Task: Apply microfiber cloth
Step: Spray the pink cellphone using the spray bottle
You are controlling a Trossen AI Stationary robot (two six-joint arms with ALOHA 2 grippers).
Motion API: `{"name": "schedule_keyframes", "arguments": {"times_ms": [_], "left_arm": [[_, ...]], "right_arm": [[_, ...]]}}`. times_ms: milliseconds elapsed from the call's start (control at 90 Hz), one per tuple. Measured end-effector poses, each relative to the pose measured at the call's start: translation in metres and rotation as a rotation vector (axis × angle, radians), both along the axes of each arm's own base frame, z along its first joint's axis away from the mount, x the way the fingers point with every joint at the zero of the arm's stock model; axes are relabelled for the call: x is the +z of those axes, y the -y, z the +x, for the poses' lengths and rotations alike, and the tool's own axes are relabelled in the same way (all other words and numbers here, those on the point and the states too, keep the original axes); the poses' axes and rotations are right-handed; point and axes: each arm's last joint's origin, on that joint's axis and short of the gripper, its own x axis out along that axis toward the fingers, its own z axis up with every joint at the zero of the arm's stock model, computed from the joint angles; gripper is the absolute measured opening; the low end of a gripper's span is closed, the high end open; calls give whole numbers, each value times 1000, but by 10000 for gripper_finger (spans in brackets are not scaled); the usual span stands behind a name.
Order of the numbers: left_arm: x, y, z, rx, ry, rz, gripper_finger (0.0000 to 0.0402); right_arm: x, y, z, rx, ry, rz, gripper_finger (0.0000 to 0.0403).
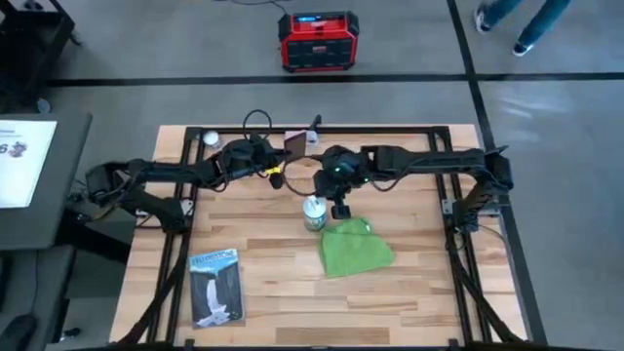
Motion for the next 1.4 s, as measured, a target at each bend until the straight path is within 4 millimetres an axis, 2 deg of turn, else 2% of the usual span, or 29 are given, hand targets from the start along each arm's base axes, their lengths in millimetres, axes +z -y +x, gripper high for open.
{"name": "schedule_keyframes", "arguments": {"times_ms": [144,289,622,711,844,967,1100,1211,1400], "left_arm": [[0,1,0,3,-4,1,3],[5,10,-4,103,-50,50,3],[39,41,-40,178,-32,85,3],[28,52,-52,193,1,65,3],[-2,68,-70,239,26,10,3],[-19,79,-79,261,67,-13,3],[-19,83,-80,277,102,-10,3],[-20,84,-80,278,96,-13,3],[-20,84,-80,283,101,-13,3]], "right_arm": [[20,2,-2,6,15,-16,0],[32,2,-4,7,23,-30,0],[33,-4,-2,39,31,-38,0],[33,-4,-3,44,27,-40,0],[32,-3,-2,46,28,-44,0],[29,-2,1,63,26,-58,0],[21,1,13,70,-38,-62,0],[22,6,22,76,-93,-78,0],[41,8,33,102,-111,-124,0]]}}
